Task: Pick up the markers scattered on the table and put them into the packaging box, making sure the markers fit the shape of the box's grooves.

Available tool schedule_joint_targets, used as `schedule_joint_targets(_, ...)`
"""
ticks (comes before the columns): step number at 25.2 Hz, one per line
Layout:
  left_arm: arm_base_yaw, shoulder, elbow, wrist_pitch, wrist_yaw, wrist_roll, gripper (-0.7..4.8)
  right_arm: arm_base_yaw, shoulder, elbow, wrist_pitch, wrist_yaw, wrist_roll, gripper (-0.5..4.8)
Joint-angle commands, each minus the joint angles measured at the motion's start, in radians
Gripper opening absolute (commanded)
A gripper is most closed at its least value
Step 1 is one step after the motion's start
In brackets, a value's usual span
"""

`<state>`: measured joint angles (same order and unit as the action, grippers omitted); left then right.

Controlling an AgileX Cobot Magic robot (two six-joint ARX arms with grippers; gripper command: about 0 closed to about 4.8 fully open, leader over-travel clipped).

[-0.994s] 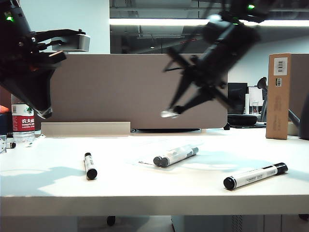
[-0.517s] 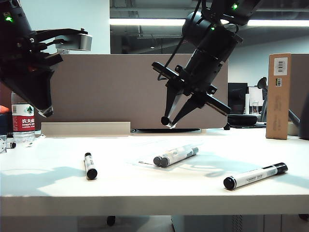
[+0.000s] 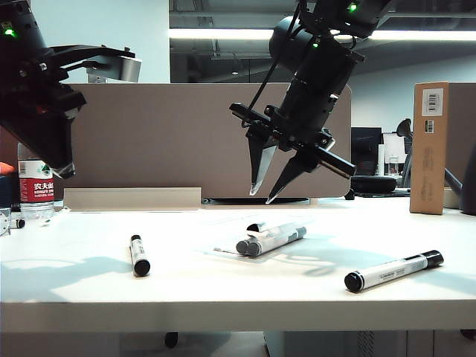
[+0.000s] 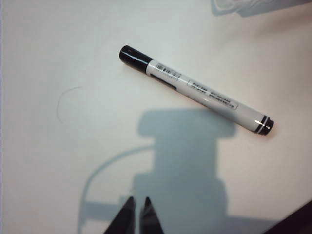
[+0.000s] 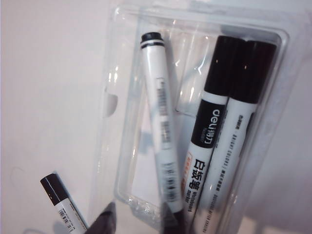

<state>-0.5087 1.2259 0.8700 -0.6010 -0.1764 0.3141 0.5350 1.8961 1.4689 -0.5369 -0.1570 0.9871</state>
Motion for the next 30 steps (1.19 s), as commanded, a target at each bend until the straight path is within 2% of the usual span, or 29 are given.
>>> schedule_joint_targets(1,0.000,-0.003,0.004,0.016,-0.003,0.000,0.22,0.002,-0.004,0.005,0.006,-0.007,0.004,1.18)
schedule_joint_targets(4,0.000,-0.003,0.004,0.015,-0.003,0.000,0.22,0.000,-0.010,0.005,0.005,-0.049,-0.019,1.18)
schedule_joint_targets(7,0.000,-0.003,0.004,0.014,-0.003,0.000,0.22,-0.003,-0.037,0.005,-0.030,-0.097,-0.119,1.18)
schedule_joint_targets(9,0.000,-0.003,0.004,0.014,-0.003,0.000,0.22,-0.003,-0.063,0.005,-0.095,-0.088,-0.195,1.18)
schedule_joint_targets(12,0.000,-0.003,0.004,0.015,-0.003,0.000,0.22,-0.007,-0.106,0.005,-0.235,-0.003,-0.315,1.18)
schedule_joint_targets(16,-0.001,-0.003,0.004,0.024,-0.003,-0.015,0.22,-0.018,-0.149,0.005,-0.521,0.184,-0.454,1.18)
schedule_joint_targets(18,-0.001,-0.003,0.004,0.031,0.013,-0.016,0.22,-0.017,-0.149,0.004,-0.566,0.194,-0.542,1.35)
schedule_joint_targets(19,-0.001,-0.003,0.004,0.031,0.021,-0.016,0.22,-0.013,-0.149,0.004,-0.581,0.214,-0.574,1.87)
schedule_joint_targets(21,-0.001,-0.003,0.004,0.031,0.020,-0.016,0.22,-0.013,-0.148,0.004,-0.610,0.223,-0.637,2.31)
schedule_joint_targets(27,-0.001,-0.003,0.004,0.030,0.023,-0.016,0.22,-0.013,-0.135,0.003,-0.737,0.302,-0.893,2.44)
schedule_joint_targets(30,-0.001,-0.003,0.004,0.030,0.023,-0.016,0.22,-0.013,-0.122,0.003,-0.783,0.324,-0.973,2.44)
